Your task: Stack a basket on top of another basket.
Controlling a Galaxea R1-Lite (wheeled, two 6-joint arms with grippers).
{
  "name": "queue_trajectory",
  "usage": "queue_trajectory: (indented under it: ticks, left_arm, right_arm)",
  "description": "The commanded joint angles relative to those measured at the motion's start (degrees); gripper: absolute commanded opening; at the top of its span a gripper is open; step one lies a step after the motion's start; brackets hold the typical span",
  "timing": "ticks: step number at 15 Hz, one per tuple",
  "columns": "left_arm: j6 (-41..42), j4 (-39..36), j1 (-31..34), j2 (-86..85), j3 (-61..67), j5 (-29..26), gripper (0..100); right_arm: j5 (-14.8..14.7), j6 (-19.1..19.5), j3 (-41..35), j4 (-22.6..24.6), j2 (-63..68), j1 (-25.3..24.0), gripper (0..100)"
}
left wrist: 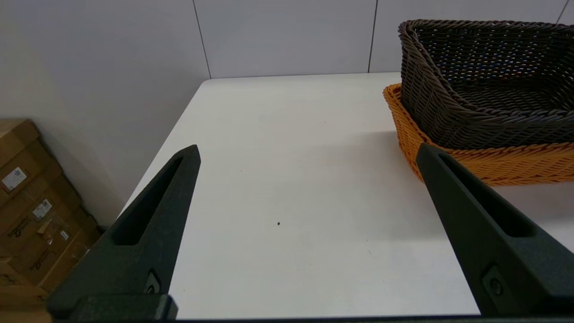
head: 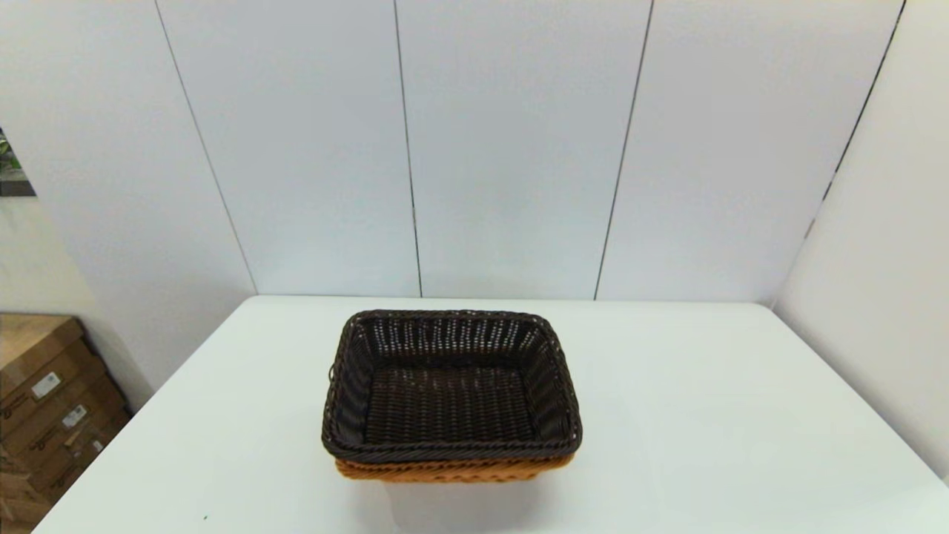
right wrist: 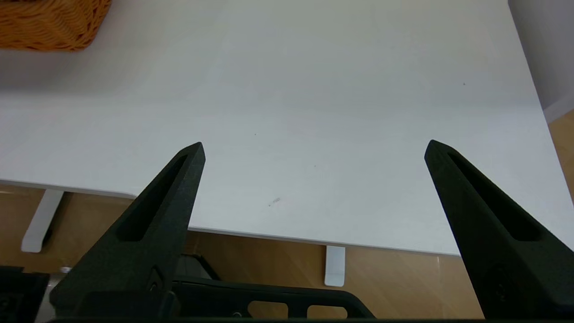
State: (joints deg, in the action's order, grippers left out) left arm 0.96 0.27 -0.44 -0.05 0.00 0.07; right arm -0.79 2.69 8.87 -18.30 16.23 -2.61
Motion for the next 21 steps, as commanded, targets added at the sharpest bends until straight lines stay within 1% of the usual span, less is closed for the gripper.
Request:
queue_trajectory:
  ticks: [1, 4, 6, 8, 12, 14, 15, 16, 18, 19, 21]
  left_arm:
    - [0.0, 0.0, 0.0, 0.0, 0.1, 0.0, 100]
    - [0.0, 0.0, 0.0, 0.0, 0.1, 0.0, 100]
    - [0.0, 0.0, 0.0, 0.0, 0.1, 0.0, 100]
    - [0.0, 0.0, 0.0, 0.0, 0.1, 0.0, 100]
    - [0.0, 0.0, 0.0, 0.0, 0.1, 0.0, 100]
    - [0.0, 0.0, 0.0, 0.0, 0.1, 0.0, 100]
    - [0.0, 0.0, 0.0, 0.0, 0.1, 0.0, 100]
    - [0.0, 0.0, 0.0, 0.0, 0.1, 0.0, 100]
    - [0.0, 0.0, 0.0, 0.0, 0.1, 0.0, 100]
    - [0.0, 0.0, 0.0, 0.0, 0.1, 0.0, 100]
    - [0.0, 0.0, 0.0, 0.0, 0.1, 0.0, 100]
  right_arm:
    - [0.0, 0.3, -1.0, 0.1, -3.4, 0.8, 100]
    - [0.4, 2.0, -1.2, 0.2, -6.7, 2.9, 100]
    - [0.2, 1.6, -1.4, 0.8, -6.8, 3.0, 100]
    - [0.4, 1.5, -2.3, 3.3, -6.8, 3.0, 100]
    - [0.4, 1.5, -2.3, 3.5, -6.7, 3.0, 100]
    - [0.6, 2.4, -2.5, 4.1, -6.7, 3.0, 100]
    - [0.7, 3.3, -3.2, 5.6, -6.7, 3.0, 100]
    - [0.9, 4.2, -4.2, 8.5, -6.8, 3.0, 100]
    - [2.2, 5.4, -8.0, 17.1, -7.4, 3.0, 100]
    - [2.3, 5.4, -9.0, 19.4, -7.6, 3.0, 100]
    - [2.2, 5.1, -8.9, 19.2, -11.0, 3.0, 100]
